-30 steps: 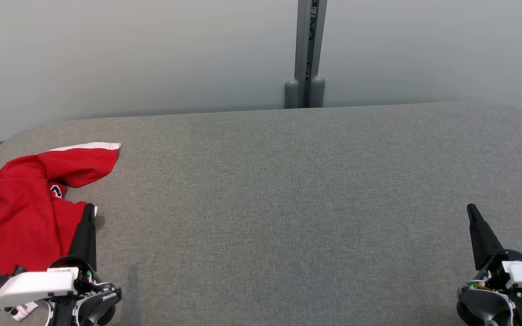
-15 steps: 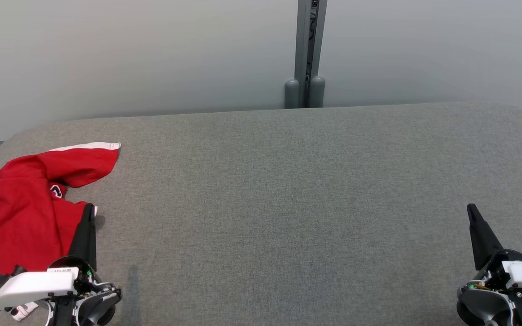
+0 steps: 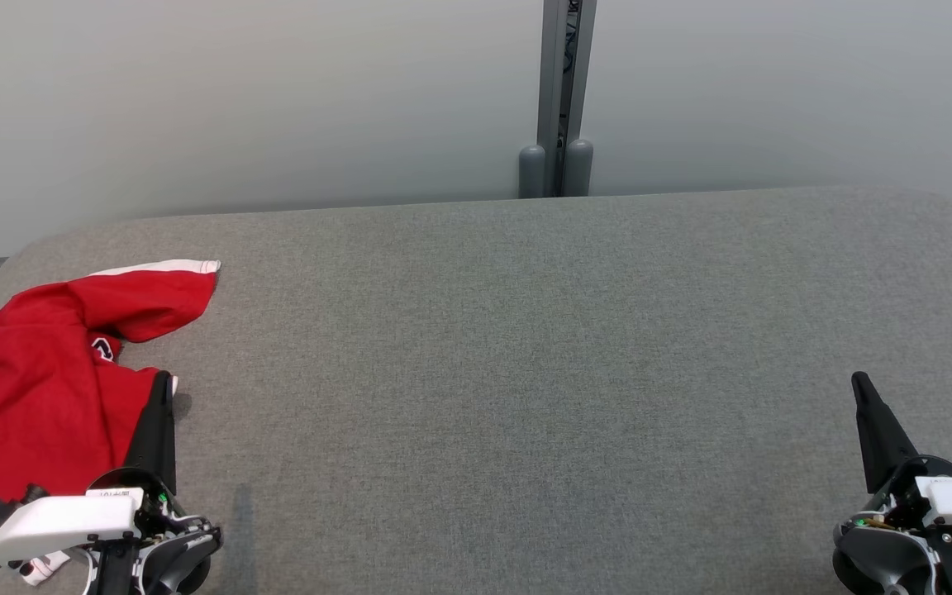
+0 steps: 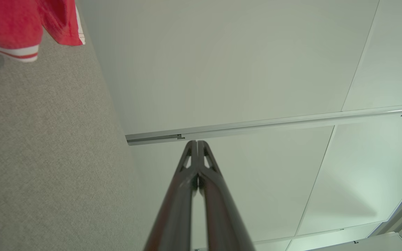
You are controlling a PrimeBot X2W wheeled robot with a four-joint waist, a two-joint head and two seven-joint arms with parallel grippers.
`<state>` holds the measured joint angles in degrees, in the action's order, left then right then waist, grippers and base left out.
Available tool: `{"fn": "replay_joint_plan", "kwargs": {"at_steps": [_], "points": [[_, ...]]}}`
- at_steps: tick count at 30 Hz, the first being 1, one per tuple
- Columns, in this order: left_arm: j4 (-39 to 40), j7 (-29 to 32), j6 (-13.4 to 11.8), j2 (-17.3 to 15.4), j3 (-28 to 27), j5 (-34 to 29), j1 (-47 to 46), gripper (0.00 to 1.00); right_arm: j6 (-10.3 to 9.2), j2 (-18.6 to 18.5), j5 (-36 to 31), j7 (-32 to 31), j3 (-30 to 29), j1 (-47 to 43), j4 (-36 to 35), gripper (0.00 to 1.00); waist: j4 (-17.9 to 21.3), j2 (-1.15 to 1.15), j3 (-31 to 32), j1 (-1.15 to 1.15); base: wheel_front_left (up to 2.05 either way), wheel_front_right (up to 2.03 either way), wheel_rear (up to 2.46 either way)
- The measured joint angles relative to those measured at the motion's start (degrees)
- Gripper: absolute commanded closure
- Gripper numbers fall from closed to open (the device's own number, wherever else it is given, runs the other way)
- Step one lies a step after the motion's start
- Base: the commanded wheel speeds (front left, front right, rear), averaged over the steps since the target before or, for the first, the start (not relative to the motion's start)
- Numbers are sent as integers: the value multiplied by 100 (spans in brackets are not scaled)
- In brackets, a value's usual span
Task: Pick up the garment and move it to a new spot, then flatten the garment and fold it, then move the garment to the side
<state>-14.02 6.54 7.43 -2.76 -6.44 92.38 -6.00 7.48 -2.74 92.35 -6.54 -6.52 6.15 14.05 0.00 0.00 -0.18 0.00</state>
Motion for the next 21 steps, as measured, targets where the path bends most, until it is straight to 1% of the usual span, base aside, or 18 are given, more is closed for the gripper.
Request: {"fn": "replay_joint_plan", "kwargs": {"at_steps": [21], "points": [[0, 0, 0, 0, 0, 0, 0, 100, 0, 0, 0, 0, 0, 0, 0, 100, 0, 0, 0, 0, 0, 0, 0]]}}
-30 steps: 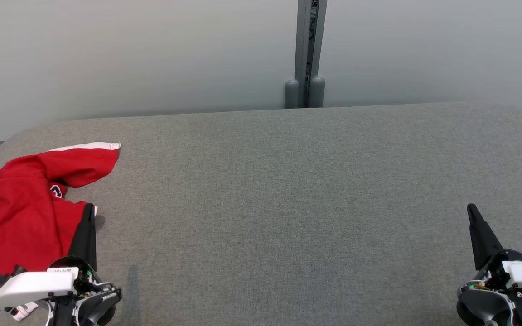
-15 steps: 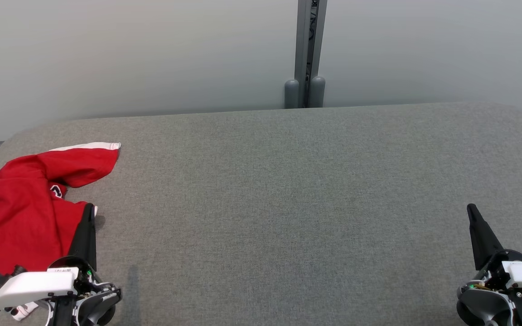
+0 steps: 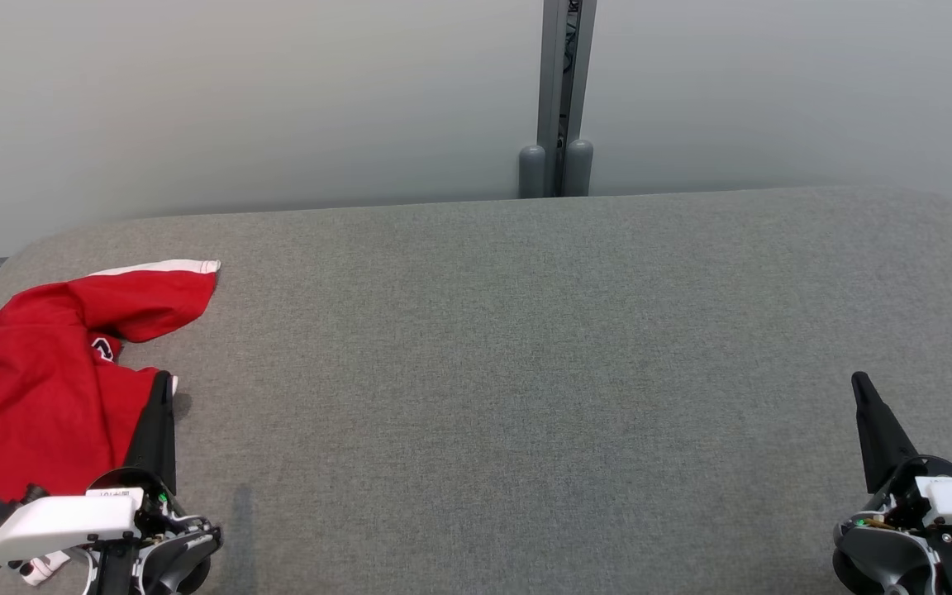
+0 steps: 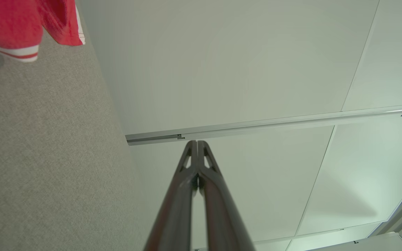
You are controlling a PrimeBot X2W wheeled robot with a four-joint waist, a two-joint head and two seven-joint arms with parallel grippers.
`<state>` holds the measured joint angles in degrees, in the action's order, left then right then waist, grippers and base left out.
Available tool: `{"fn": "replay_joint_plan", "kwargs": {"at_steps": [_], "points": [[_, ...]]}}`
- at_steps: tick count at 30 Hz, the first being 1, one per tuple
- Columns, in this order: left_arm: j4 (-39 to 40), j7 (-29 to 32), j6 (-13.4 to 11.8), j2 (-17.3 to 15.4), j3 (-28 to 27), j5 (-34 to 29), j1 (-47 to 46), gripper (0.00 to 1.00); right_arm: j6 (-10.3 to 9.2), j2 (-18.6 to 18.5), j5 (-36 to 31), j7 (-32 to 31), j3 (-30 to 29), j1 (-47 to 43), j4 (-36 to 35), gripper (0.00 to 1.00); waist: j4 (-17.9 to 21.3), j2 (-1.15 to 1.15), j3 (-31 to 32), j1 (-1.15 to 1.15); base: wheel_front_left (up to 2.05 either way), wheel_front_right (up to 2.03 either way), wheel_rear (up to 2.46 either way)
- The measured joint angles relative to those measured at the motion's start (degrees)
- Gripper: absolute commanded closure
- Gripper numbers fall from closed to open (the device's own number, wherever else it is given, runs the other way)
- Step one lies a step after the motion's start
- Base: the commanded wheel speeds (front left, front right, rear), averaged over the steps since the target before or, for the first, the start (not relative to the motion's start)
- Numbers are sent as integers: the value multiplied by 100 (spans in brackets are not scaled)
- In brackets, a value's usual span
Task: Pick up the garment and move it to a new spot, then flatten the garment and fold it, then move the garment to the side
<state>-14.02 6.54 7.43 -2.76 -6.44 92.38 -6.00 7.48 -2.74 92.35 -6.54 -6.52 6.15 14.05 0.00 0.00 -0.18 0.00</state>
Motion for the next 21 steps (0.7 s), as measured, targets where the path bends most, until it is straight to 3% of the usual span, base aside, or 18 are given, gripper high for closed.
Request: {"fn": "replay_joint_plan", "kwargs": {"at_steps": [21], "points": [[0, 0, 0, 0, 0, 0, 0, 100, 0, 0, 0, 0, 0, 0, 0, 100, 0, 0, 0, 0, 0, 0, 0]]}}
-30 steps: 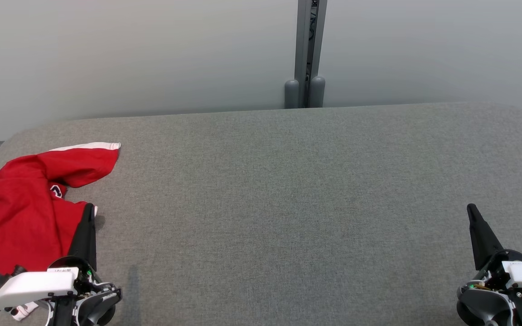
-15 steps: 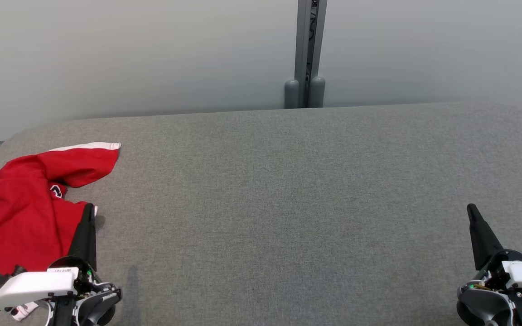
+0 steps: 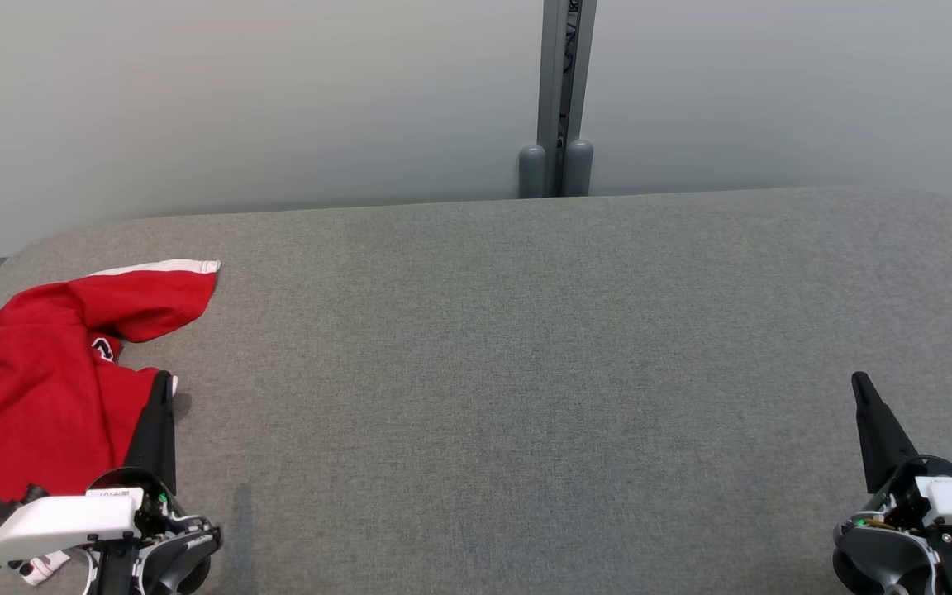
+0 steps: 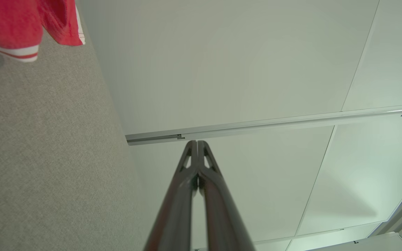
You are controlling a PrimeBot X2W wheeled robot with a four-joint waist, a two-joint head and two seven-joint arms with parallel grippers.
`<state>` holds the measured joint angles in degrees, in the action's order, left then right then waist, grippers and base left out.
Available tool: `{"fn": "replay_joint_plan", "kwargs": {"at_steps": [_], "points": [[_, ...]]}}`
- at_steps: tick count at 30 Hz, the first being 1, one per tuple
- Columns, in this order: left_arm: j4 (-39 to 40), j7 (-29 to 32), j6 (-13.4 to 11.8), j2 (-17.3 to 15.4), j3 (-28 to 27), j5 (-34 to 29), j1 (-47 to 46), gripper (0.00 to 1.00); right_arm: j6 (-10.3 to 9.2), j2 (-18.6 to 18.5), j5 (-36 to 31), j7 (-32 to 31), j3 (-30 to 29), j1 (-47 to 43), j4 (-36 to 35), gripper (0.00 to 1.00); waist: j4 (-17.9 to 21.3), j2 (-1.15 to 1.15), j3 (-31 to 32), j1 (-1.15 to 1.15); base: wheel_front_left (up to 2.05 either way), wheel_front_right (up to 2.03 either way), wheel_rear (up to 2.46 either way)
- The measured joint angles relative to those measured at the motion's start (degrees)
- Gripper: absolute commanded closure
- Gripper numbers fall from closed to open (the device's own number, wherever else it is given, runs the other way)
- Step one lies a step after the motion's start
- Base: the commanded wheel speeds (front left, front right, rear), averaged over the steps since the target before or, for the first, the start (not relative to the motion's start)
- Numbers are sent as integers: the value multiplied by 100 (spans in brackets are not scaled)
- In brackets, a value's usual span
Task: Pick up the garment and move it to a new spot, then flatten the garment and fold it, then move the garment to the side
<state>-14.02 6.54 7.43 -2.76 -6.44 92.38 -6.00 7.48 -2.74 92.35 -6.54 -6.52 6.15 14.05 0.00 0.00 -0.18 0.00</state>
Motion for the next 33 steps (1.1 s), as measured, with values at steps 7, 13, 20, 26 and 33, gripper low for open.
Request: {"fn": "replay_joint_plan", "kwargs": {"at_steps": [7, 13, 20, 26, 33], "points": [[0, 0, 0, 0, 0, 0, 0, 100, 0, 0, 0, 0, 0, 0, 0, 100, 0, 0, 0, 0, 0, 0, 0], [-16, -1, -1, 3, 2, 0, 8, 0, 0, 7, 0, 1, -1, -9, 13, 0, 0, 0, 0, 0, 0, 0, 0], [-244, -80, -13, 98, 52, -29, 259, 0, -8, 105, -20, 35, 53, -228, 196, 0, 1, 0, -6, 0, 0, 0, 0], [-269, -264, -13, 45, 158, -363, 232, 0, -8, 37, -275, 245, 224, -193, 185, 0, -1, 0, -16, 0, 0, 0, 0], [-311, -450, -13, 22, 163, -1184, 177, 0, -8, 2, -895, 427, 282, -98, 190, 0, 1, 0, -27, 0, 0, 0, 0]]}}
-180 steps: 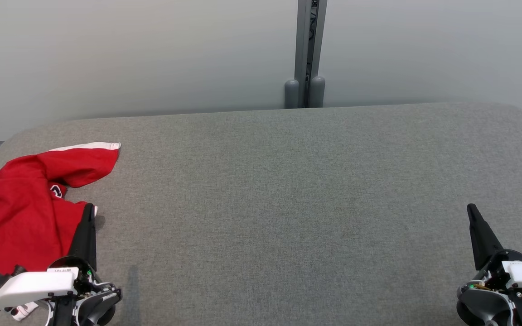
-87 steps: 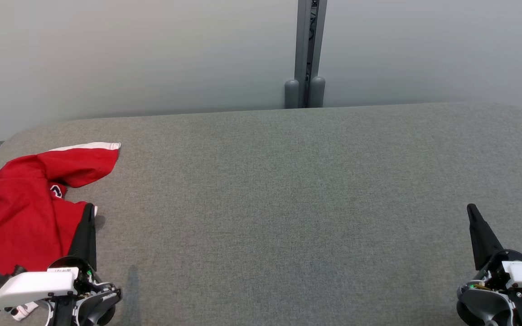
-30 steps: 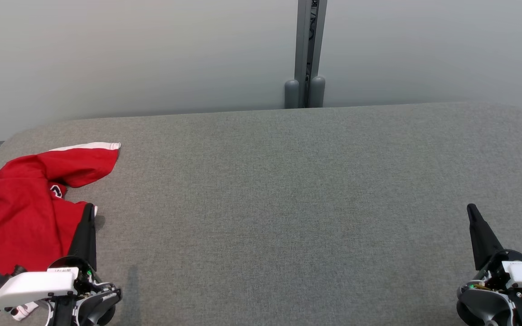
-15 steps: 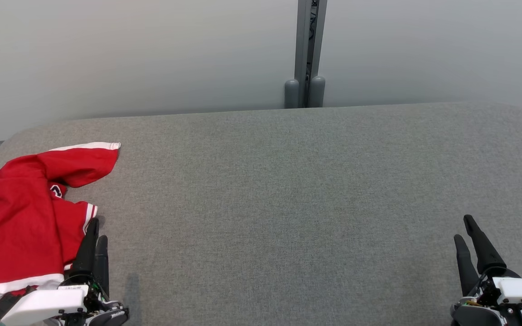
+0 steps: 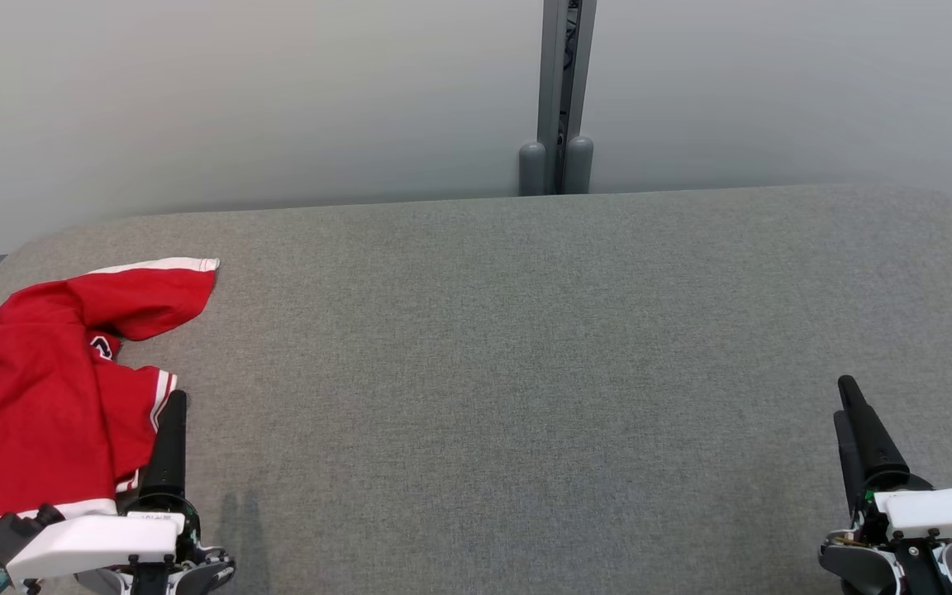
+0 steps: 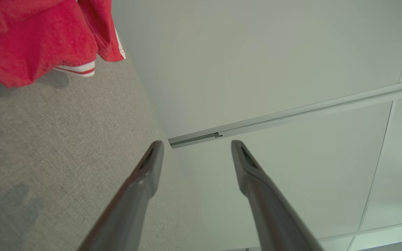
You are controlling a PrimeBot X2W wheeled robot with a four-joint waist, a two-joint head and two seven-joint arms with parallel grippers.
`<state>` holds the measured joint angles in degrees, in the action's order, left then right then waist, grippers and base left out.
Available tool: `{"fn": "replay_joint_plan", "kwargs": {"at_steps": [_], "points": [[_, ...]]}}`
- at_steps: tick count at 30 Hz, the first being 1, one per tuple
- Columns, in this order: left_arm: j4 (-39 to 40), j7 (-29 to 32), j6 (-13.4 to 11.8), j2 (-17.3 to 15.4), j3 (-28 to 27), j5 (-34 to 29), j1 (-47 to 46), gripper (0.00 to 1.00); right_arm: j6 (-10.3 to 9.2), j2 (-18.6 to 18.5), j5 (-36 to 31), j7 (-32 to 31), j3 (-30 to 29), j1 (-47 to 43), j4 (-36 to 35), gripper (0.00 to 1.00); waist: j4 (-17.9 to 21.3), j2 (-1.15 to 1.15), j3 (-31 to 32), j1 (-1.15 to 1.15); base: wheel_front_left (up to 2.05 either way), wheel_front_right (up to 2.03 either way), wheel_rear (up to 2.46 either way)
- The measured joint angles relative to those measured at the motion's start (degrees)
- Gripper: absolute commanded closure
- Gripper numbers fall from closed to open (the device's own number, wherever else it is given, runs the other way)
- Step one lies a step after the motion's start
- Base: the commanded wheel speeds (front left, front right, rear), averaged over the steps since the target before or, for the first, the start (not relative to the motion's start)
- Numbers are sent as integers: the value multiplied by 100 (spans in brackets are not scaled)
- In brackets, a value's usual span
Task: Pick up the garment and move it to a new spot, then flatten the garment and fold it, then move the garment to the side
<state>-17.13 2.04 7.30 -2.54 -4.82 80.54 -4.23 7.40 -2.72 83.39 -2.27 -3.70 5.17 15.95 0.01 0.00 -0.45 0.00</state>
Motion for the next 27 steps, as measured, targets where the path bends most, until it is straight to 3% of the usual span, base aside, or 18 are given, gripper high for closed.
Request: {"fn": "replay_joint_plan", "kwargs": {"at_steps": [15, 27], "points": [[-141, -335, -89, 9, -1, -2046, -79, 0, 0, -65, -1746, 347, 165, 133, 16, 0, 11, 0, -12, 0, 0, 0, 0], [-140, -584, -283, -2, 40, -3228, -99, 0, 0, -66, -2992, 587, 246, 205, 70, 0, 20, 0, -17, 0, 0, 0, 0]]}}
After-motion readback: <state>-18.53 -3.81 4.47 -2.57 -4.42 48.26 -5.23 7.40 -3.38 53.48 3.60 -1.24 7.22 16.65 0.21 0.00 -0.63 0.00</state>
